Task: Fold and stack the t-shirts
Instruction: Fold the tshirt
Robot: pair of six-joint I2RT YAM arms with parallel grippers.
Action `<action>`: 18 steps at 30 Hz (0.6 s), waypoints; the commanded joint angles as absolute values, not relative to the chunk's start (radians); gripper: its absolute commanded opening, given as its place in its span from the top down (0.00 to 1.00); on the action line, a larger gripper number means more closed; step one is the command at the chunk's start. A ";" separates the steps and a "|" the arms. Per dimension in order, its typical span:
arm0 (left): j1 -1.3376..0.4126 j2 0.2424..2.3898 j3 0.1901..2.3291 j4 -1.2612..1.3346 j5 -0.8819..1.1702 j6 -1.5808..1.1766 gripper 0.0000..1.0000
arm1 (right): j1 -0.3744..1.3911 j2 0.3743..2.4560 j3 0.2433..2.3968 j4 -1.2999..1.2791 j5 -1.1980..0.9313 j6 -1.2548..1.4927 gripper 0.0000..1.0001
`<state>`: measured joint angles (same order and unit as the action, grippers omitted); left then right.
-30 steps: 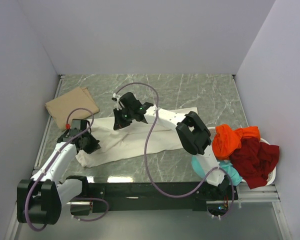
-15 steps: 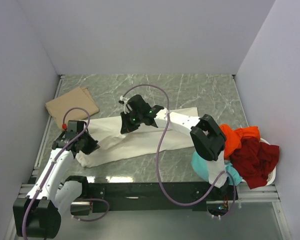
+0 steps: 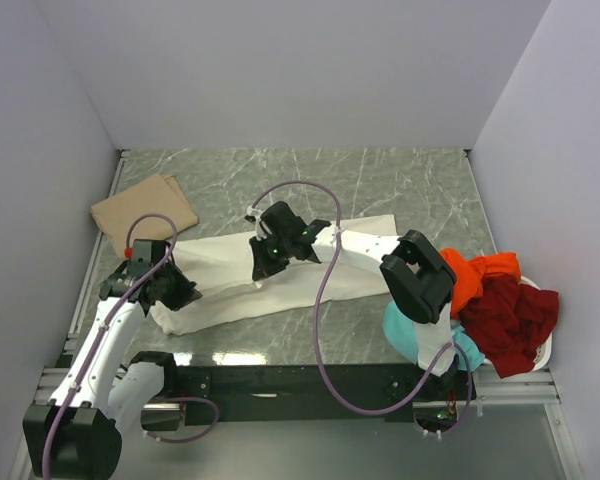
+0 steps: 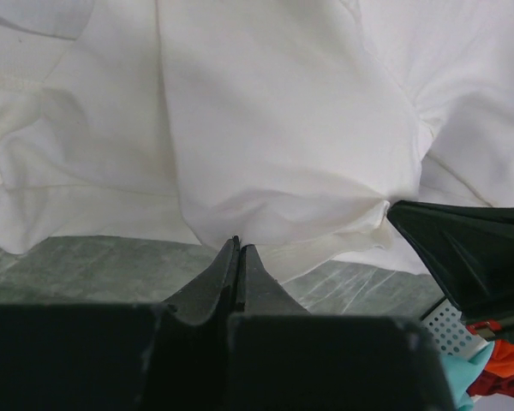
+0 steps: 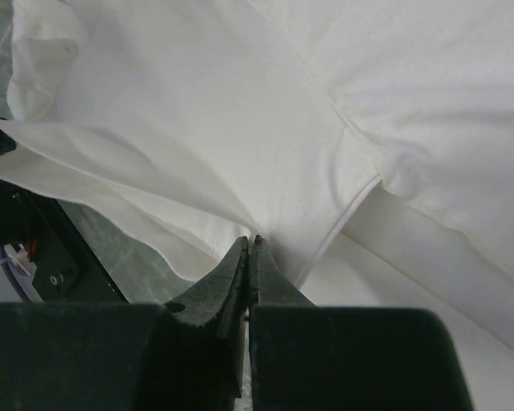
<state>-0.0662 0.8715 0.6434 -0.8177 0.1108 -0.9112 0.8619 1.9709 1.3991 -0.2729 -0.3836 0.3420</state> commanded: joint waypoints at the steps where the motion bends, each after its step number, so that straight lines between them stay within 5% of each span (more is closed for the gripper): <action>1: -0.072 0.844 0.677 -0.851 0.156 -0.911 1.00 | 0.871 1.894 1.384 -0.267 -0.371 0.322 1.00; 18: -0.091 0.795 0.595 -0.877 0.195 -0.960 1.00 | 0.871 1.913 1.350 -0.264 -0.354 0.316 1.00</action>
